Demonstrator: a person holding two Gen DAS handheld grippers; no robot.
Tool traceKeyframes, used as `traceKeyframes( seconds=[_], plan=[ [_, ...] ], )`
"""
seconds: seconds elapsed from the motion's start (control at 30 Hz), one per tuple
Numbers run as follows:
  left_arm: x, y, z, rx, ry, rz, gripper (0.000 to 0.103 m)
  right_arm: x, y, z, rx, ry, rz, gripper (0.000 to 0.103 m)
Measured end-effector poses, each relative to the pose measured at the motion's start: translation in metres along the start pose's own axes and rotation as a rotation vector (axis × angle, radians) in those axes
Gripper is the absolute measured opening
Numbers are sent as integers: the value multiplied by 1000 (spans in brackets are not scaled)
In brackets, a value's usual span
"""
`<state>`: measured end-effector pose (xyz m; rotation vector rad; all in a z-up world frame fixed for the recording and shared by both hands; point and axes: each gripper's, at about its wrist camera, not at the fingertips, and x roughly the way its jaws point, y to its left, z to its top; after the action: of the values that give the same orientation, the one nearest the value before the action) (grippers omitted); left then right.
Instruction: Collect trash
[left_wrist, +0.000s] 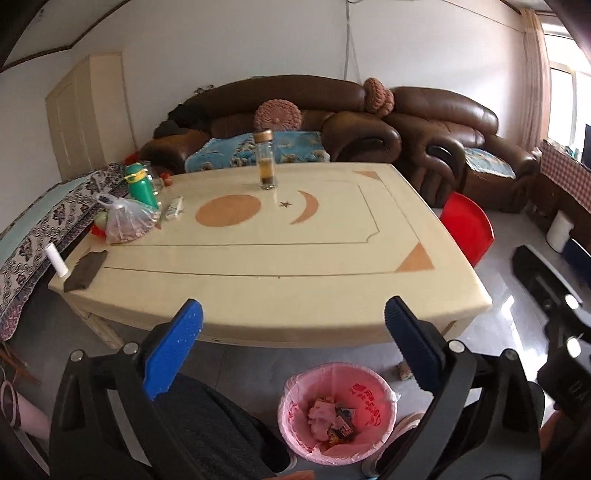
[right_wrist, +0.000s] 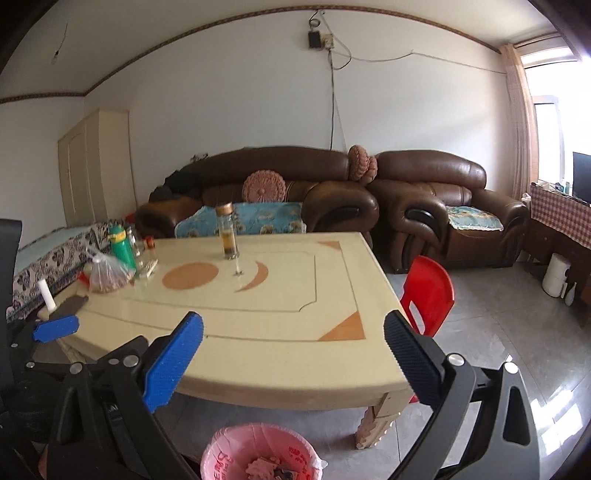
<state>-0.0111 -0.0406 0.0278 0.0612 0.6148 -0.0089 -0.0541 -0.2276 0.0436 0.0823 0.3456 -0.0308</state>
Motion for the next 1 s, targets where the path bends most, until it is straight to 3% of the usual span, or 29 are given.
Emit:
traceKeyframes(
  seconds=[0.27,1.0],
  plan=[
    [-16,4,-1,-13,-32,14,97,-15,-10,2,30,-17,-23,96],
    [-14,8,-4,-15,-14,17,97,-15,5,-3,2,12,-30,96]
  ],
)
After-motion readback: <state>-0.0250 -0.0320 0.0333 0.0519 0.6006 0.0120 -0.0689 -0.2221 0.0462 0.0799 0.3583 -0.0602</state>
